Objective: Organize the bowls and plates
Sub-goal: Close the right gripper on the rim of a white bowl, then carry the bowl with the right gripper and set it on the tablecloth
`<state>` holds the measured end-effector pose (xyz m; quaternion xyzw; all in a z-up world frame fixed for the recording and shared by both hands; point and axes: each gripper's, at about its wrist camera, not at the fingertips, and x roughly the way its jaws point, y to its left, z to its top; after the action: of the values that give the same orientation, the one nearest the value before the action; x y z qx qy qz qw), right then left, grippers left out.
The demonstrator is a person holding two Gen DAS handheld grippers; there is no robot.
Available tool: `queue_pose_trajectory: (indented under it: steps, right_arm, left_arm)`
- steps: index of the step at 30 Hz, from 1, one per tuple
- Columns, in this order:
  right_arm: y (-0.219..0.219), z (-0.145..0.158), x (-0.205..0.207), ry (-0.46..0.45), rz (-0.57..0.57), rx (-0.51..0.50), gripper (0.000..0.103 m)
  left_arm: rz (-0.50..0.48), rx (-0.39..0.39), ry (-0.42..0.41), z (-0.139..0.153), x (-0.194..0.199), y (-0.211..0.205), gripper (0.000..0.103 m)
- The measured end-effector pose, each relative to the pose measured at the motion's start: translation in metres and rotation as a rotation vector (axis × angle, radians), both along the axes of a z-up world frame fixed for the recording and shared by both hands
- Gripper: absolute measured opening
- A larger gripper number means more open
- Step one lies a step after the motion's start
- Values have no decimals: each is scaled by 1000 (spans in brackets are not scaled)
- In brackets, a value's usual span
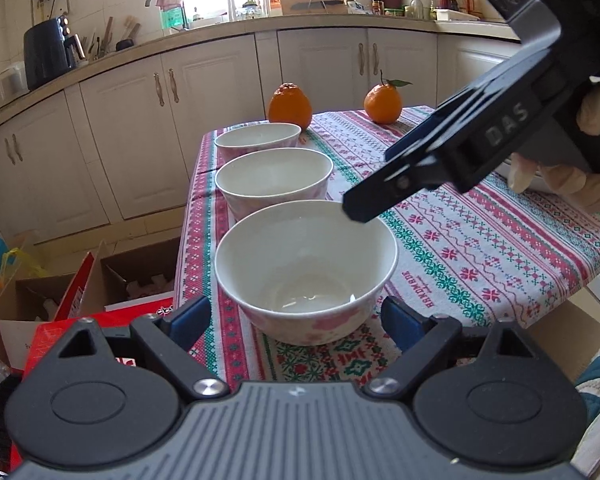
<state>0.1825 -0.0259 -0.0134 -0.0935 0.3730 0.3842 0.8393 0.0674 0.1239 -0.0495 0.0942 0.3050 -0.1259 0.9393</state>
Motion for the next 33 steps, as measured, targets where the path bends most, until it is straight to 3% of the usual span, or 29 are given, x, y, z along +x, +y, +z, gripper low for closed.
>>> queue_pose_trajectory:
  steps: [16,33]
  right_arm:
    - [26,-17,16,84,73,-20,57]
    - [22,-15,15,107,85,13,55]
  left_arm:
    - [-46,-43,30,-4,8,3,81]
    - [-57,-26,41,-1,9,-3,80]
